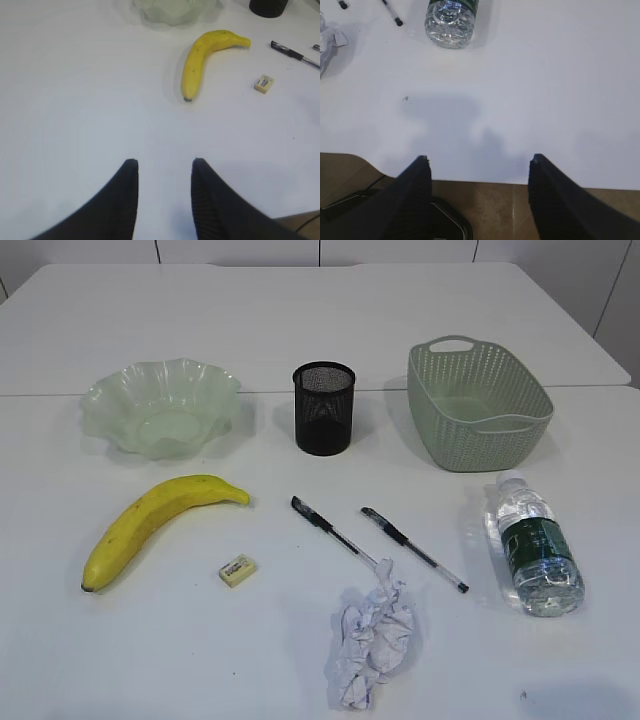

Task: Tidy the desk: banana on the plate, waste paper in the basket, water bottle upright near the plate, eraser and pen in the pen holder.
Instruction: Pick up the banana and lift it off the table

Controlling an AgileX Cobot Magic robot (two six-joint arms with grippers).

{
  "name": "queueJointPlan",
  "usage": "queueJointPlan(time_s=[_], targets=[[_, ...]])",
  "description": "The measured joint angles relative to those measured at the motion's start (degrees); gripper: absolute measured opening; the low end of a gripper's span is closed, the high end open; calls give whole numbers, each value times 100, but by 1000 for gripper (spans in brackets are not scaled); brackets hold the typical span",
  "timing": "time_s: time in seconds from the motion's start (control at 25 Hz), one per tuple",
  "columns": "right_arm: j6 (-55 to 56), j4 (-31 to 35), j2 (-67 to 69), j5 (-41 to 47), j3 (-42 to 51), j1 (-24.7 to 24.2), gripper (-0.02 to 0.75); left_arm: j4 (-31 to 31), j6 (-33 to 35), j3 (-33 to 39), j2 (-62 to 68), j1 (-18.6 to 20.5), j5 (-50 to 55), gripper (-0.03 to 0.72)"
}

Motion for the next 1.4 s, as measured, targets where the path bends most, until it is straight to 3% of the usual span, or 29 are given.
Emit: queueJointPlan(time_s=[0.36,1.4], targets=[[12,-39,0,0,0,0,466,-3,0,-170,740,0,-266,244],[555,-341,0,80,0,0,465,-240,451,-1731,5162,0,-1911,243]])
